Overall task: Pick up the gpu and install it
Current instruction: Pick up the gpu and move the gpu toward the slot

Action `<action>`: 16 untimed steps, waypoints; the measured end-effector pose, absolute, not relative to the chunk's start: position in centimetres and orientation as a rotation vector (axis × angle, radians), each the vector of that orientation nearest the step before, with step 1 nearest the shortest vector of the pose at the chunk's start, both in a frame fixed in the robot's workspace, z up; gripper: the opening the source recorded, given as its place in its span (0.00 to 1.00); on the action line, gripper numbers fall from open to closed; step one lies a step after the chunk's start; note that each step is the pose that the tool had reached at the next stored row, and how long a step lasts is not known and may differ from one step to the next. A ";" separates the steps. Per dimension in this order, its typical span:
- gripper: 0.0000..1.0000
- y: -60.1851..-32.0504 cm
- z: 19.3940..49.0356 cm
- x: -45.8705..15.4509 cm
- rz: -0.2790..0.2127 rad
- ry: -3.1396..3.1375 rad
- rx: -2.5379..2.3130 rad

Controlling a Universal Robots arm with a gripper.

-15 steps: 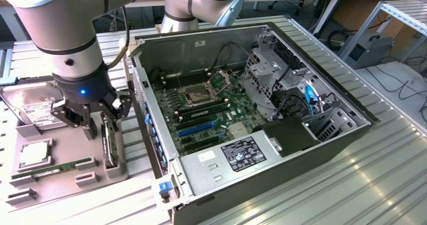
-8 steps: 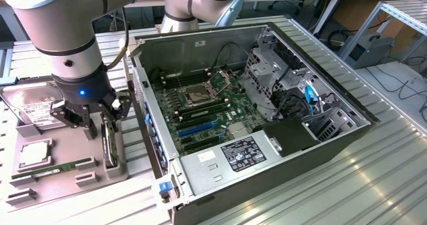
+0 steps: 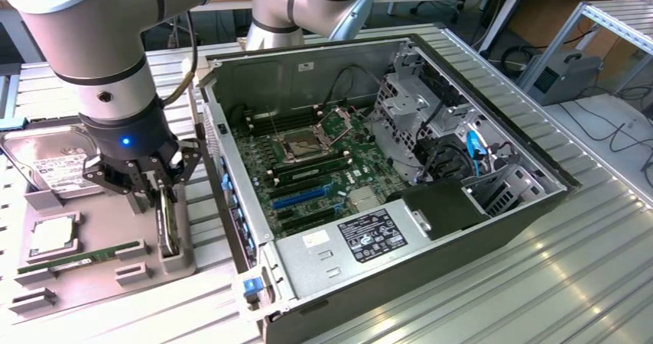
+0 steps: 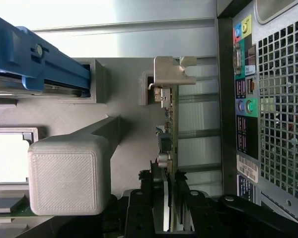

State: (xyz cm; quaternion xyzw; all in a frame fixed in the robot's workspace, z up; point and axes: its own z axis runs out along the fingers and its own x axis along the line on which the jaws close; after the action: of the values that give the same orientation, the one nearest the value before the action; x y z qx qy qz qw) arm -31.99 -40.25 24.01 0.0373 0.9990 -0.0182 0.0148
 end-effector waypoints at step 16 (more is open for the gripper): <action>0.31 -40.2 24.0 -32.0 -0.057 3.109 0.116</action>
State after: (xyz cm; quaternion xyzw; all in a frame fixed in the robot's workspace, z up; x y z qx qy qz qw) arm -31.99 -40.25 24.01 0.0373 0.9990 -0.0182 0.0148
